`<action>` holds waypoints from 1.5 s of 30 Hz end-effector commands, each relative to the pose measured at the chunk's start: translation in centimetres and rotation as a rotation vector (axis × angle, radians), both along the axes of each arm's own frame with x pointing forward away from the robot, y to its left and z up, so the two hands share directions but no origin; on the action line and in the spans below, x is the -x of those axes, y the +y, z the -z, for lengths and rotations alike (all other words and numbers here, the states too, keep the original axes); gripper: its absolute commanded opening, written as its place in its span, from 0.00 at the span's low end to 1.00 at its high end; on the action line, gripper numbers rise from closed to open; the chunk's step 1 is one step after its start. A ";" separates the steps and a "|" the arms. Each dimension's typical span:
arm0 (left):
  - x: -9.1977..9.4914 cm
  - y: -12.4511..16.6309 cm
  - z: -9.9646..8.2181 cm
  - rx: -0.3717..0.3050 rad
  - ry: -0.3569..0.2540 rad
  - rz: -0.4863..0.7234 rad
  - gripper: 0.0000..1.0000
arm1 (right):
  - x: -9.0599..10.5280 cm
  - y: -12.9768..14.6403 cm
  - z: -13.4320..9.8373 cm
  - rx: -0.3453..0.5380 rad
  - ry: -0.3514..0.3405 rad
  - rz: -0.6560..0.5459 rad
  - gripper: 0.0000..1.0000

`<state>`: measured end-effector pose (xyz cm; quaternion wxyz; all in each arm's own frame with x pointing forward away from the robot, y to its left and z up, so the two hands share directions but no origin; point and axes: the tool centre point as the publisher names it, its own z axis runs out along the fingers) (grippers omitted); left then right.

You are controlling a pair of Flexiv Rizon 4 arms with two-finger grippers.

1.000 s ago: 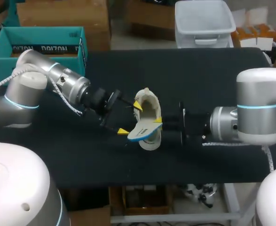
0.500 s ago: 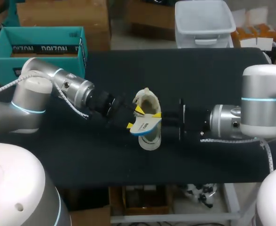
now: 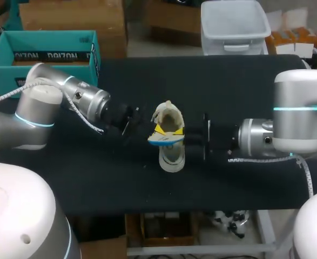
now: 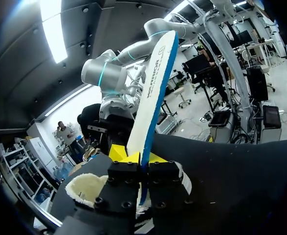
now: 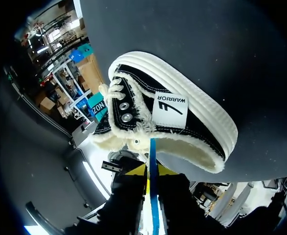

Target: Open the shoe tongue, take the insole out of the shoe, put the insole back into the shoe, and pack the shoe into the shoebox

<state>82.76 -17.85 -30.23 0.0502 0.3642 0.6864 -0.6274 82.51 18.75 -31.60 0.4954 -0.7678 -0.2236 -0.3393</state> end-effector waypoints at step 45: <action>-3.0 0.0 2.3 -0.100 -0.070 0.172 0.00 | 1.4 0.3 1.0 0.008 0.050 -0.001 0.49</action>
